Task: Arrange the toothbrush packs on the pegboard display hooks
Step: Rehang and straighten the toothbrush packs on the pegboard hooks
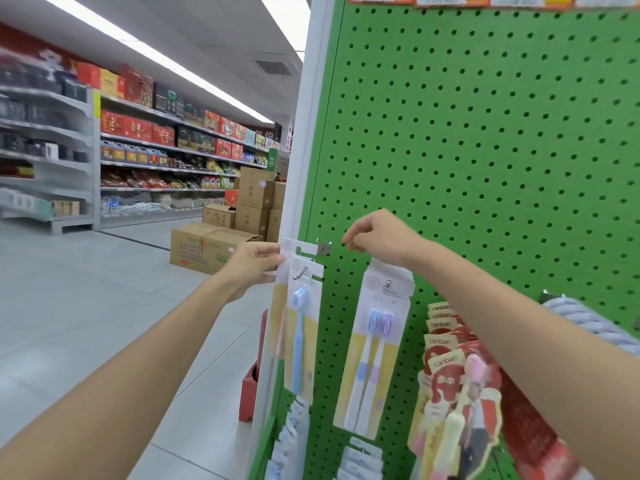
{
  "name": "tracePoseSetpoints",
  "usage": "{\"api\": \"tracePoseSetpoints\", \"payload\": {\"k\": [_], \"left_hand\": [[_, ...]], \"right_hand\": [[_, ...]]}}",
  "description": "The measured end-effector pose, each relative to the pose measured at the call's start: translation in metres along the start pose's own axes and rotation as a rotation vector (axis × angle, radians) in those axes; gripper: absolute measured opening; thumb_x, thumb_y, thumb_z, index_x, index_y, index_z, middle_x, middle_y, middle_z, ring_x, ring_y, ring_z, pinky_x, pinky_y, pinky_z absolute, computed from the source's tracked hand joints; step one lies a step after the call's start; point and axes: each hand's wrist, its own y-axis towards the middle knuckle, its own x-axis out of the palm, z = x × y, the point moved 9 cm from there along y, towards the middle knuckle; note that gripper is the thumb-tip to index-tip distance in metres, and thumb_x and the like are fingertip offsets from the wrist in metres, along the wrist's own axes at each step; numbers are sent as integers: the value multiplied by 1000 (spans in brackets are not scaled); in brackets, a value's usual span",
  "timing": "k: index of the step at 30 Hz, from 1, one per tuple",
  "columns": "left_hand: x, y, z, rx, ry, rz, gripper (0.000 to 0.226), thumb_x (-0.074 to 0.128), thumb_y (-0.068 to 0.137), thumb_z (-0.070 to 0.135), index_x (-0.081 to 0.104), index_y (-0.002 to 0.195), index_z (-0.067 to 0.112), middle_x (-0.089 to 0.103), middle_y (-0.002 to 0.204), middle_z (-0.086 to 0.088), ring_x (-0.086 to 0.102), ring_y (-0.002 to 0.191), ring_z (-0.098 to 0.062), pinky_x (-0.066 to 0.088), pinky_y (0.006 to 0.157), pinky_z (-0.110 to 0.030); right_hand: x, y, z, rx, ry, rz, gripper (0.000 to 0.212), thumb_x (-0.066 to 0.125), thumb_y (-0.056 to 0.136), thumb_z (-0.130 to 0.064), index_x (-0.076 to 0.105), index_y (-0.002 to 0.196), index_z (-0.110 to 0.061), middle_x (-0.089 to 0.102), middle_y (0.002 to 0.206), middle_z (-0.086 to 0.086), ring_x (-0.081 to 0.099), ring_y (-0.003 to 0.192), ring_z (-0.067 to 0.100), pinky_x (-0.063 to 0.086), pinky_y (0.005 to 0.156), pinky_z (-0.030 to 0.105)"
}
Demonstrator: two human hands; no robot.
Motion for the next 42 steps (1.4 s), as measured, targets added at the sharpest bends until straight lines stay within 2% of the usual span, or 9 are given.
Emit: {"api": "tracePoseSetpoints", "payload": {"k": [14,17,19,22,27,34,37,40,42], "left_hand": [[29,-21,12,-31,130,-214,20,58,95,6,73,105,14,77,88,4,71,73,-5,61,74,-28],[20,-25,16,-47,139,-158,22,58,95,6,72,111,13,76,94,1,72,85,-11,59,84,-34],[6,-26,35,33,204,-18,24,62,94,10,68,117,13,72,107,-4,69,101,-19,58,84,-30],[4,-40,86,246,351,125,17,65,93,14,70,109,19,70,105,0,65,93,-14,54,80,-24],[63,-82,153,473,514,37,13,65,92,15,67,89,27,68,86,11,64,78,-3,52,77,-19],[135,-102,118,426,850,-202,9,67,92,17,68,100,20,66,97,8,62,92,-8,52,89,-27],[131,-100,110,382,767,-173,5,70,90,19,67,94,20,65,91,4,61,84,-14,55,81,-32],[129,-100,104,301,624,-182,1,70,90,14,68,90,14,66,87,-2,63,76,-16,60,72,-31],[127,-100,100,252,523,-180,1,68,90,8,69,90,9,64,86,-5,63,76,-17,60,72,-29]], "right_hand": [[-13,-10,13,18,36,48,37,42,94,1,69,85,-21,69,96,-1,61,88,16,53,88,37],[-22,-18,16,16,57,85,38,39,93,3,70,90,-19,69,94,-2,61,91,14,48,81,29],[-29,-24,17,14,75,111,38,40,94,3,69,91,-21,69,93,-4,59,90,13,46,80,29],[-41,-35,22,24,93,147,36,43,95,1,70,92,-22,68,94,-6,57,81,15,50,76,33],[-47,-58,26,31,104,153,33,44,95,2,71,99,-16,70,103,0,50,65,-2,38,58,18],[-49,-85,32,53,146,172,27,49,95,-2,71,95,-16,68,107,1,61,96,12,45,80,27],[-45,-91,32,62,156,176,25,49,94,-3,71,96,-15,68,107,3,63,96,18,49,79,29],[-41,-96,31,60,156,170,24,48,95,-4,70,97,-14,67,106,3,56,65,11,41,53,20],[-38,-97,31,58,159,173,24,48,96,-4,69,101,-14,66,108,3,60,79,11,42,58,19]]}}
